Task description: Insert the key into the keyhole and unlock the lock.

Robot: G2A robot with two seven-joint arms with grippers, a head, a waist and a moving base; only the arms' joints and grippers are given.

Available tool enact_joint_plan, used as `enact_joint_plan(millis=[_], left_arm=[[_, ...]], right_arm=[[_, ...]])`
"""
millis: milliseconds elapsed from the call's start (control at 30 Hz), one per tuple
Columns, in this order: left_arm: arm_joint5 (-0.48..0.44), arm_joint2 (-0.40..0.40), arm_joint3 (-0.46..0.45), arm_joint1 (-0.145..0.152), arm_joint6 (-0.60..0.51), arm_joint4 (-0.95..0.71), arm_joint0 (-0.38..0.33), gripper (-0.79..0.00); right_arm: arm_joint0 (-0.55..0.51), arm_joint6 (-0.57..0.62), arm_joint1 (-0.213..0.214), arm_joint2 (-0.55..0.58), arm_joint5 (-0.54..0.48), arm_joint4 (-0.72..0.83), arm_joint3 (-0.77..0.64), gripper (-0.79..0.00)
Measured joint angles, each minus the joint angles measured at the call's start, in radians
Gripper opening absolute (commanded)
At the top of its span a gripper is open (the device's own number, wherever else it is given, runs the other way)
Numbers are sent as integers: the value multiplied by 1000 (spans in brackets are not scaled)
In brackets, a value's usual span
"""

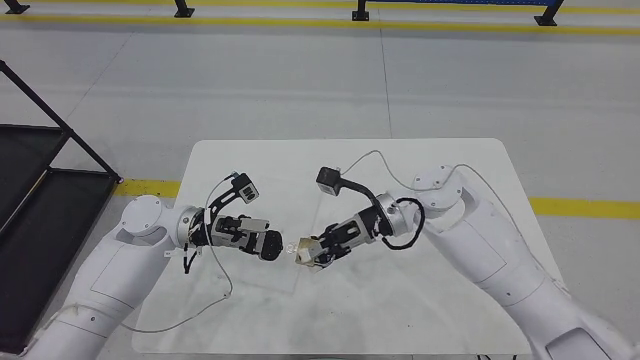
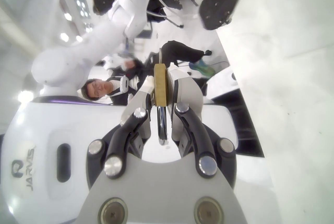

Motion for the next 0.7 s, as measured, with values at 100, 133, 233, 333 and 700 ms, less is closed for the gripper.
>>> enact_joint_plan(millis=[100, 133, 233, 333, 700], left_arm=[[0, 0, 0, 0, 0, 0, 0, 0], [0, 0, 0, 0, 0, 0, 0, 0], [0, 0, 0, 0, 0, 0, 0, 0], [1, 1, -5, -1, 8, 1, 1, 0], [-37, 6, -29, -3, -17, 47, 2, 0]], right_arm=[[44, 30, -17, -26, -5, 25, 53, -785], [59, 39, -24, -36, -8, 35, 76, -785], [87, 49, -40, -58, -20, 55, 136, -785], [100, 61, -56, -81, -37, 80, 186, -785], [114, 116, -91, -113, -94, 145, 298, -785]])
